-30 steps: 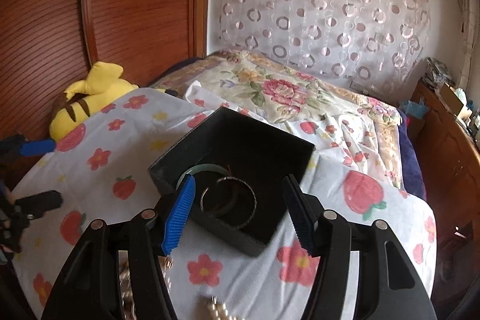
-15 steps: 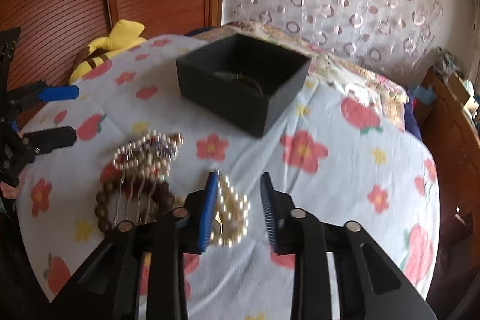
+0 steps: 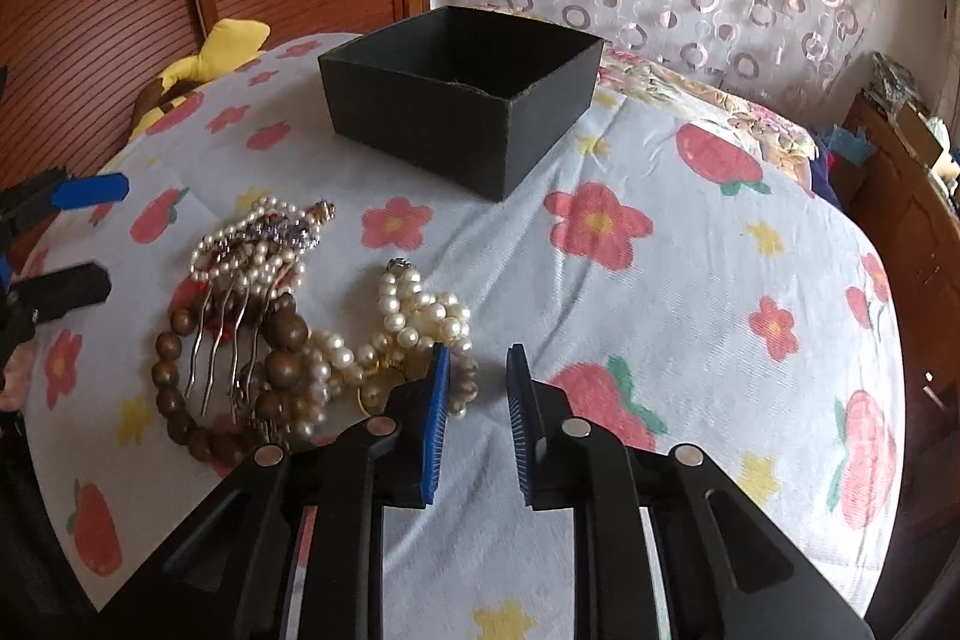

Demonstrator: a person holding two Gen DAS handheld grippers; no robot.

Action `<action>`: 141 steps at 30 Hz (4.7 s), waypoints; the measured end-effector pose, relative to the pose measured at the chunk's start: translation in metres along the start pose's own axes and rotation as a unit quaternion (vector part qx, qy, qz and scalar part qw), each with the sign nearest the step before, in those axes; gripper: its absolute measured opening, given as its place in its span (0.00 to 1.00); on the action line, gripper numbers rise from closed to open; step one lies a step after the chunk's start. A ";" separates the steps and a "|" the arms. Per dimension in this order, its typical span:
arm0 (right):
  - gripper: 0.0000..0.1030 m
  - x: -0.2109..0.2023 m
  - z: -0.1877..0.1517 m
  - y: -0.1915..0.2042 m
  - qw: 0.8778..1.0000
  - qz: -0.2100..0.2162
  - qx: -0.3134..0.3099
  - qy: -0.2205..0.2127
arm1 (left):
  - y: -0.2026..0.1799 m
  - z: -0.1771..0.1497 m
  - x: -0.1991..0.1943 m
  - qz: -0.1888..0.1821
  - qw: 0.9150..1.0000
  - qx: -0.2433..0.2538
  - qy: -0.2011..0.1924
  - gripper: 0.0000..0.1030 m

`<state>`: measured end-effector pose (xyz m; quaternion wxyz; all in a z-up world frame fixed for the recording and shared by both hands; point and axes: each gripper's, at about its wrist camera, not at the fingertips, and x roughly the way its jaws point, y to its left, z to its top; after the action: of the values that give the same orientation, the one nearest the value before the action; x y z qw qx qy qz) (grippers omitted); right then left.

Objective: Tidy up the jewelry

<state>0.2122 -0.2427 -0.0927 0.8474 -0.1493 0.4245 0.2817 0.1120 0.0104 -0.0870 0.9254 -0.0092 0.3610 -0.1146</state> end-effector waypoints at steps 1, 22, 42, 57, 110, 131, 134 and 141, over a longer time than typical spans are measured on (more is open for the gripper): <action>0.21 0.001 0.001 0.000 1.000 0.002 0.003 0.000 | 0.000 0.000 0.000 0.000 1.000 0.001 0.000 0.92; 0.08 -0.092 -0.009 0.009 0.989 -0.018 0.014 -0.146 | -0.002 -0.004 0.003 -0.001 1.000 0.002 0.008 0.92; 0.08 -0.185 0.009 0.011 0.967 -0.045 0.000 -0.249 | -0.005 -0.005 0.005 -0.003 1.000 0.009 0.012 0.92; 0.08 -0.199 0.016 0.019 0.964 -0.061 -0.021 -0.259 | -0.004 0.025 0.037 -0.085 0.995 -0.003 0.055 0.29; 0.08 -0.201 0.011 0.025 0.963 -0.054 -0.029 -0.263 | -0.011 0.064 0.002 -0.083 0.995 0.043 0.021 0.04; 0.08 -0.210 0.010 0.019 0.962 -0.057 -0.024 -0.264 | -0.043 0.096 -0.010 -0.105 0.993 0.052 -0.020 0.04; 0.08 -0.210 0.010 0.018 0.962 -0.057 -0.022 -0.265 | -0.044 0.098 -0.015 -0.114 0.992 0.049 -0.028 0.04; 0.08 -0.211 0.011 0.017 0.962 -0.057 -0.023 -0.265 | -0.053 0.110 -0.031 -0.116 0.990 0.050 -0.056 0.04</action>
<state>0.1075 -0.2978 0.0830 0.9406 -0.1122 0.1687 0.2724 0.1525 -0.0418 0.0199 0.9239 -0.0114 0.2988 -0.2387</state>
